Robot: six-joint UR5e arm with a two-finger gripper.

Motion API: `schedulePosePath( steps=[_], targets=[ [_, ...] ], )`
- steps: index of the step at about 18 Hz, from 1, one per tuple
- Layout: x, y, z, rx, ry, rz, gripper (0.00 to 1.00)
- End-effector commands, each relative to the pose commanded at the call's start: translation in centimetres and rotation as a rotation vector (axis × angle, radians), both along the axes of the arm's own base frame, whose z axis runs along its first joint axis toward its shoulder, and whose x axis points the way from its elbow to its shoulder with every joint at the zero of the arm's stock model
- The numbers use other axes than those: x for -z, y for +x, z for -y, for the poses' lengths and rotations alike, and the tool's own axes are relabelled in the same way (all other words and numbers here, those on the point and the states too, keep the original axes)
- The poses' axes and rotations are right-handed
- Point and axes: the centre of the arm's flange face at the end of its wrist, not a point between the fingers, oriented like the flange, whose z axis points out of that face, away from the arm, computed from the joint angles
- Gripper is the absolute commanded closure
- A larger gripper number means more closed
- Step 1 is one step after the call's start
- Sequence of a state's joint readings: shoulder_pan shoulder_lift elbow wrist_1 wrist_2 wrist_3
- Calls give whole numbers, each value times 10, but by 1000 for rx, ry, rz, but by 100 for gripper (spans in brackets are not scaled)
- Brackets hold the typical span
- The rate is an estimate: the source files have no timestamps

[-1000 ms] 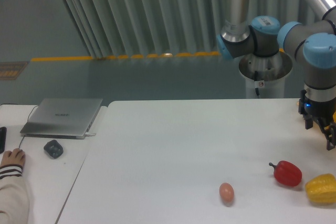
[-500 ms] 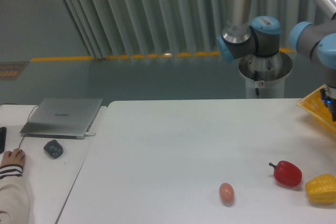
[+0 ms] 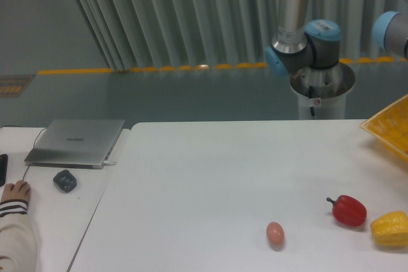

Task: Place the triangular bread in the basket

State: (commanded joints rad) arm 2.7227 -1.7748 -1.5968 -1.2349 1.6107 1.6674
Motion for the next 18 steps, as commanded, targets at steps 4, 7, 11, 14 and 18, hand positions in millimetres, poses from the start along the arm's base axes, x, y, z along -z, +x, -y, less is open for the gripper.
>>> schedulePosePath(
  steps=[4,7,11,14,18],
  targets=[
    [-5,3,-8,9,17,-7,0],
    [0,16,-21,41,14,3,0],
    [4,19,-30,41,49,23,0],
    [3,14,-29,42,44,16,0],
    [0,-7,-3,-18,46,6,0]
  ],
)
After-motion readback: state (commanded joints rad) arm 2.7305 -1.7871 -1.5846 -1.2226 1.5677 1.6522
